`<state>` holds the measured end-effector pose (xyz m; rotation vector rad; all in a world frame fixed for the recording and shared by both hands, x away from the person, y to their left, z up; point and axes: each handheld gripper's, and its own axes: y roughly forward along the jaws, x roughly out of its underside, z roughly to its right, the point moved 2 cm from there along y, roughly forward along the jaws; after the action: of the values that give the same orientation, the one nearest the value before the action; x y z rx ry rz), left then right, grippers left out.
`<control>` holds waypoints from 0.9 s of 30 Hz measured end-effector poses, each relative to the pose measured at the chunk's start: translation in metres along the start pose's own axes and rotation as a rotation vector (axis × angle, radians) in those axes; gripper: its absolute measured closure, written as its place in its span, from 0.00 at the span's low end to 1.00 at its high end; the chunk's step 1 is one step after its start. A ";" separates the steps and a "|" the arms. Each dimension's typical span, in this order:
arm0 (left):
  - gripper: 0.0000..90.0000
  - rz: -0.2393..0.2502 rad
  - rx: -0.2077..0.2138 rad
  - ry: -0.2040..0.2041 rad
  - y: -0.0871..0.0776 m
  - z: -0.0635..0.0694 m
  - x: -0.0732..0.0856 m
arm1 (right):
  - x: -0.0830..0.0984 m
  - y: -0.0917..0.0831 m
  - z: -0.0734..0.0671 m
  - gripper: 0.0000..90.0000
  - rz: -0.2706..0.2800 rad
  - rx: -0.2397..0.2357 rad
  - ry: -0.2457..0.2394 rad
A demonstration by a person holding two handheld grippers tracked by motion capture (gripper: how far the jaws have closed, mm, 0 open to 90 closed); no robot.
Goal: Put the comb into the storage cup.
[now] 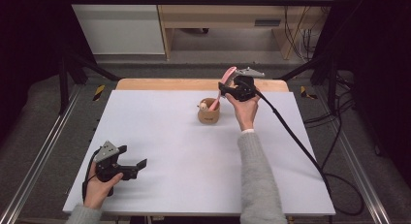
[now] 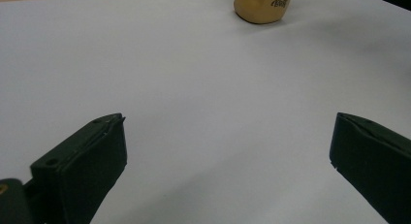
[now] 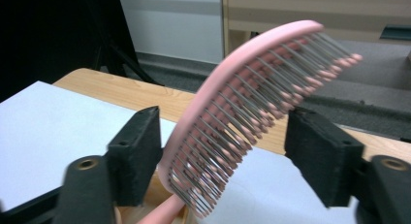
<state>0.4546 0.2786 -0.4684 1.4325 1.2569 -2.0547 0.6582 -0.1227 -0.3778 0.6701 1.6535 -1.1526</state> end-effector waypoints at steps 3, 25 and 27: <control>0.00 0.000 0.000 -0.002 0.000 0.000 0.000 | -0.001 -0.005 0.002 0.23 0.022 -0.003 0.003; 0.00 -0.002 -0.006 0.002 0.000 -0.001 0.001 | 0.000 -0.049 -0.008 0.01 0.073 -0.075 -0.033; 0.00 -0.002 -0.007 0.002 0.001 -0.001 0.001 | 0.000 -0.054 -0.009 0.01 0.082 -0.085 -0.032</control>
<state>0.4553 0.2794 -0.4696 1.4316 1.2650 -2.0487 0.6093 -0.1362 -0.3571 0.6566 1.6238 -1.0239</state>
